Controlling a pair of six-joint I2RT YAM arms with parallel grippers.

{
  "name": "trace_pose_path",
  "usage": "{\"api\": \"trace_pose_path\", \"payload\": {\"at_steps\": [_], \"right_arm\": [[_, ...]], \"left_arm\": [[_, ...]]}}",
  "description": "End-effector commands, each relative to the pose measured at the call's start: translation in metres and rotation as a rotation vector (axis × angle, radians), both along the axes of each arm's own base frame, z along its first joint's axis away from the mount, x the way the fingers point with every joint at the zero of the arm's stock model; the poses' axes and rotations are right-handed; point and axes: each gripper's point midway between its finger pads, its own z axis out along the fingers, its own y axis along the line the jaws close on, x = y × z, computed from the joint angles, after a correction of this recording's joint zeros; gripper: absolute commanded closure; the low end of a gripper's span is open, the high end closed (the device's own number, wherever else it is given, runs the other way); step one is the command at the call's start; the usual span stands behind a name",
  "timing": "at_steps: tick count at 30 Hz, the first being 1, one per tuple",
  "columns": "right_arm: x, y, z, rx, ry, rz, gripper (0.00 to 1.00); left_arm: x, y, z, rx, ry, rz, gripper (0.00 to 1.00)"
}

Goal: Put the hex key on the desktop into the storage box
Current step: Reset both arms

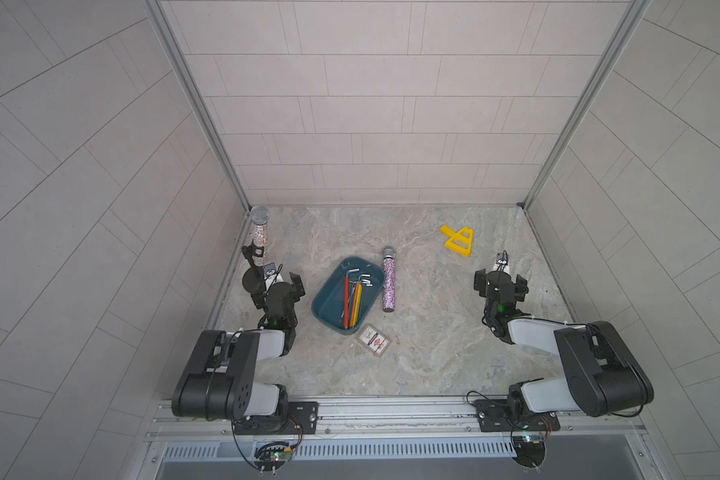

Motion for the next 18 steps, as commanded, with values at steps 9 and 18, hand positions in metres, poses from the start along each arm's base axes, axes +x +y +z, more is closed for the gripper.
{"api": "trace_pose_path", "payload": {"at_steps": [9,18], "right_arm": [[0.007,0.01,-0.009,0.026,-0.105,0.132,0.0],[0.021,-0.001,-0.015,0.07,-0.053,0.1,0.0]], "left_arm": [[0.017,-0.005,-0.003,0.01,0.004,-0.041,0.0],[0.035,-0.009,0.003,0.01,0.016,-0.058,0.0]]}}
